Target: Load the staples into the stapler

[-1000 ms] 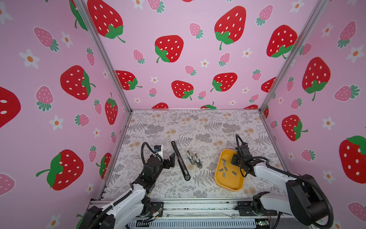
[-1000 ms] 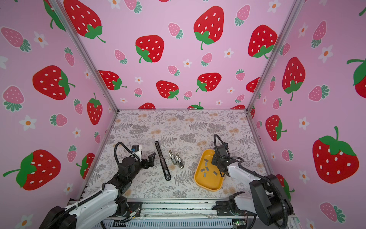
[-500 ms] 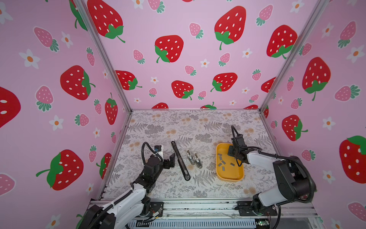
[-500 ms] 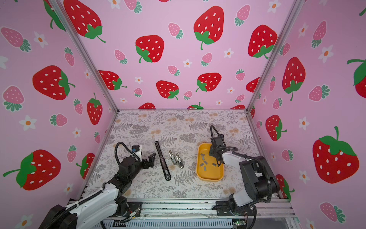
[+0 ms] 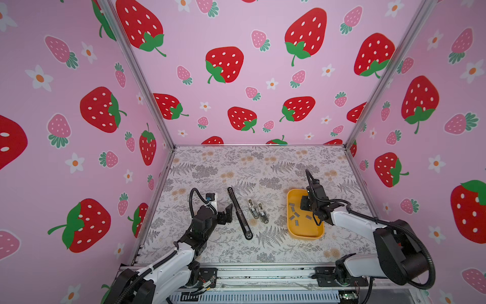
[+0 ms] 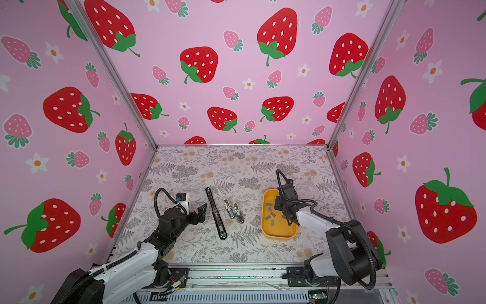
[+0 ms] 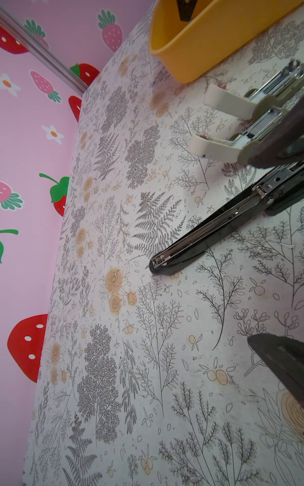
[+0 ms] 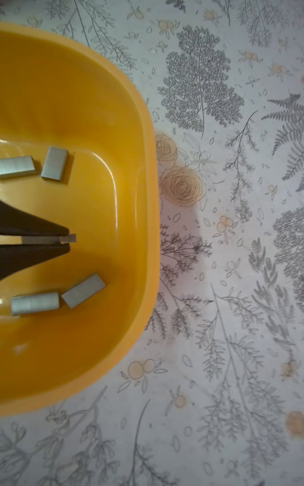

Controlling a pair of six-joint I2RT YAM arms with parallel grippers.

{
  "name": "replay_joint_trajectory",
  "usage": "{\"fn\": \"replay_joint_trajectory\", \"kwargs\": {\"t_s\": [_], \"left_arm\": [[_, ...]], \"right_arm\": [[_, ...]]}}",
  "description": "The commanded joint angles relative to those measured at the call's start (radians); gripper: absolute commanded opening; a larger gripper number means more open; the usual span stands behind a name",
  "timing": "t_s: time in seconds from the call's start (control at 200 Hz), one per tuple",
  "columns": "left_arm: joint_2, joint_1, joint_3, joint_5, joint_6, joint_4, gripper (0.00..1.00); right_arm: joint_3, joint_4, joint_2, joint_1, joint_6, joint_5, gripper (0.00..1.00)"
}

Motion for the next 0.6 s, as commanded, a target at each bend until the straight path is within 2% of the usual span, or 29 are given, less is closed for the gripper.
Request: {"fn": "replay_joint_trajectory", "kwargs": {"t_s": [0.0, 0.025, 0.05, 0.07, 0.115, 0.185, 0.245, 0.29, 0.31, 0.35, 0.41, 0.435, 0.455, 0.505, 0.54, 0.56, 0.595], "left_arm": [[0.016, -0.003, 0.050, -0.033, 0.000, 0.011, 0.99], [0.022, -0.003, 0.054, -0.035, 0.000, 0.010, 0.99], [0.028, -0.003, 0.057, -0.035, 0.000, 0.009, 0.99], [0.033, -0.003, 0.061, -0.037, 0.002, 0.008, 0.99], [0.047, -0.003, 0.068, -0.042, 0.003, 0.006, 0.99], [0.063, -0.003, 0.083, -0.051, 0.003, -0.002, 0.99], [0.073, -0.002, 0.091, -0.061, 0.004, -0.004, 0.99], [0.080, -0.003, 0.099, -0.075, 0.004, -0.011, 0.99], [0.081, -0.001, 0.102, -0.081, 0.003, -0.015, 0.99], [0.087, -0.002, 0.112, -0.094, 0.003, -0.023, 0.99], [0.096, 0.001, 0.128, -0.115, 0.001, -0.036, 0.99], [0.099, 0.001, 0.135, -0.120, -0.001, -0.046, 0.99], [0.102, 0.002, 0.142, -0.125, -0.001, -0.059, 0.99], [0.109, 0.002, 0.159, -0.135, -0.003, -0.080, 0.99], [0.113, 0.003, 0.167, -0.142, -0.004, -0.091, 0.99], [0.114, 0.003, 0.173, -0.145, -0.004, -0.094, 0.99], [0.112, 0.004, 0.183, -0.148, -0.002, -0.100, 0.99]], "right_arm": [[0.031, -0.061, -0.005, 0.014, 0.035, 0.036, 0.05], [0.028, -0.039, 0.002, -0.004, 0.008, -0.058, 0.00], [0.012, 0.006, 0.001, -0.025, -0.004, -0.155, 0.00], [0.000, 0.028, -0.006, -0.032, 0.004, -0.184, 0.00], [-0.013, 0.041, -0.031, -0.020, 0.019, -0.134, 0.00], [0.002, -0.026, -0.050, 0.005, 0.033, 0.025, 0.00], [0.014, -0.060, -0.048, 0.004, 0.017, 0.031, 0.00], [0.011, -0.059, -0.052, 0.004, 0.006, 0.006, 0.24], [0.005, -0.053, -0.053, 0.004, 0.005, -0.003, 0.32], [-0.004, -0.045, -0.055, 0.002, 0.014, -0.010, 0.41], [-0.010, -0.034, -0.041, -0.006, 0.021, -0.042, 0.48], [-0.002, -0.042, -0.028, -0.010, 0.025, -0.059, 0.45], [0.014, -0.059, -0.015, -0.009, 0.025, -0.054, 0.36], [0.067, -0.141, 0.021, 0.034, 0.024, 0.024, 0.21], [0.092, -0.177, 0.030, 0.066, 0.010, 0.067, 0.16], [0.092, -0.173, 0.027, 0.075, -0.007, 0.054, 0.13], [0.065, -0.125, 0.008, 0.058, -0.029, -0.044, 0.05]]}}
